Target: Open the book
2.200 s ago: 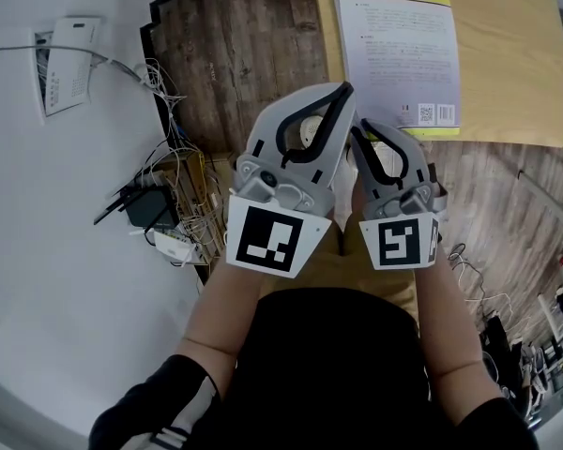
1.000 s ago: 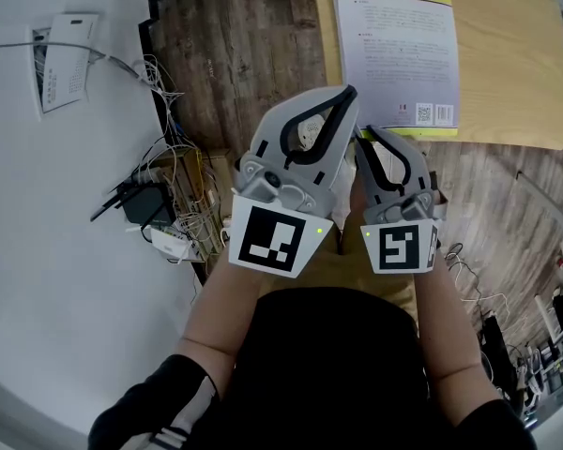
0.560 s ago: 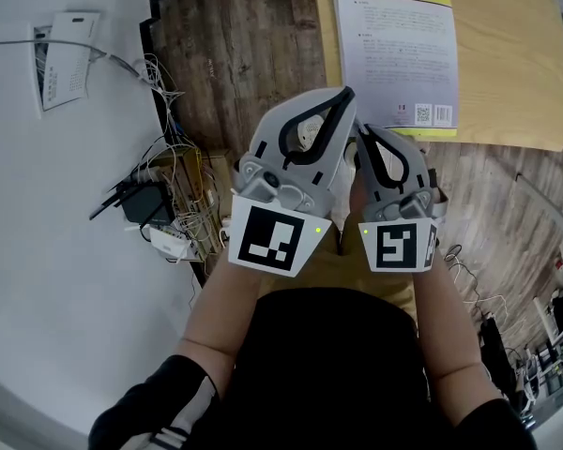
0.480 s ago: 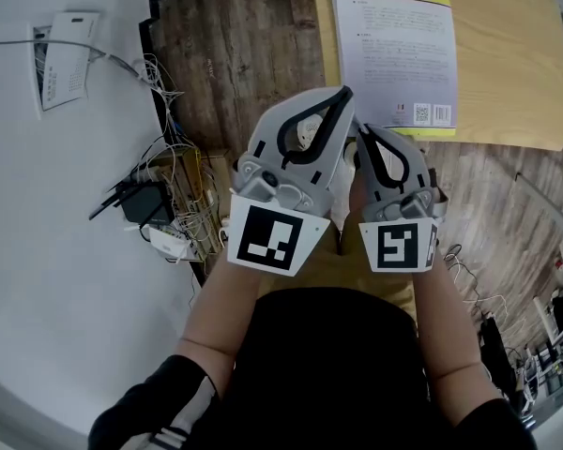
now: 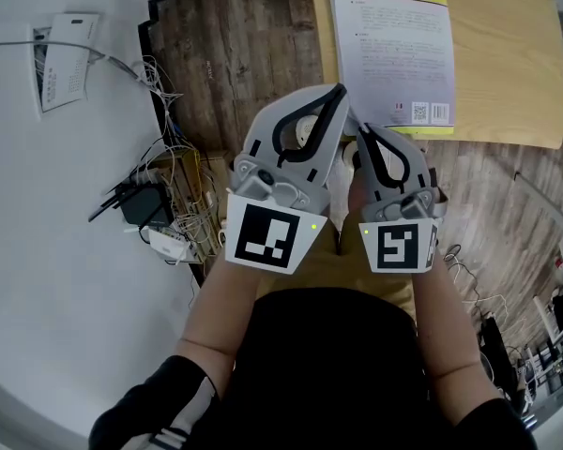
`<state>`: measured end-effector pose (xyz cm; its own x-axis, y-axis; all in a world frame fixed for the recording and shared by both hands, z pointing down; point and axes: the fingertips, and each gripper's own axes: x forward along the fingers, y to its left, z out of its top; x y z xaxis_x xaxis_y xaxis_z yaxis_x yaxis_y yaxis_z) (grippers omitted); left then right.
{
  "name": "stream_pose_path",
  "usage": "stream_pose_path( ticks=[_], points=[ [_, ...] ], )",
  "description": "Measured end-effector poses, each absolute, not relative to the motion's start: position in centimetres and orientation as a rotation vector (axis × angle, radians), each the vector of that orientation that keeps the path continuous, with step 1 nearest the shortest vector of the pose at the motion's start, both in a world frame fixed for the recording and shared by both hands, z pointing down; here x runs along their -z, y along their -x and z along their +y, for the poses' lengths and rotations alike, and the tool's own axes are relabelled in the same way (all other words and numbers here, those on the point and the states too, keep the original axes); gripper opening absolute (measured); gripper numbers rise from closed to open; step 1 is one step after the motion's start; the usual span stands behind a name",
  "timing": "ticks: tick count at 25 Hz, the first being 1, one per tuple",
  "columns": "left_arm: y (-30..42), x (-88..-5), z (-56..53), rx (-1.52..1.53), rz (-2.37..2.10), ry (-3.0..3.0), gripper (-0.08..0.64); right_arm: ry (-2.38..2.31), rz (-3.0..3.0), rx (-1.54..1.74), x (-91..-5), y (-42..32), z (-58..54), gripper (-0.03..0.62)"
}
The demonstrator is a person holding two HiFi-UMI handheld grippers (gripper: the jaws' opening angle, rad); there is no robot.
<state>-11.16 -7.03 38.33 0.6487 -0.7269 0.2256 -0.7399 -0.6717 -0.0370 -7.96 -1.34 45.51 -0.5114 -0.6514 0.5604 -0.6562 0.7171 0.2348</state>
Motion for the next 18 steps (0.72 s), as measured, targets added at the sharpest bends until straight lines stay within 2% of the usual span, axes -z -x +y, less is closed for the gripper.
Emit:
stream_pose_path(
  ticks=[18],
  points=[
    [10.4,-37.8,-7.7,-0.367,-1.299,-2.785,0.011,-1.002,-2.338,0.02,-43.0,7.4,-2.1,0.035]
  ],
)
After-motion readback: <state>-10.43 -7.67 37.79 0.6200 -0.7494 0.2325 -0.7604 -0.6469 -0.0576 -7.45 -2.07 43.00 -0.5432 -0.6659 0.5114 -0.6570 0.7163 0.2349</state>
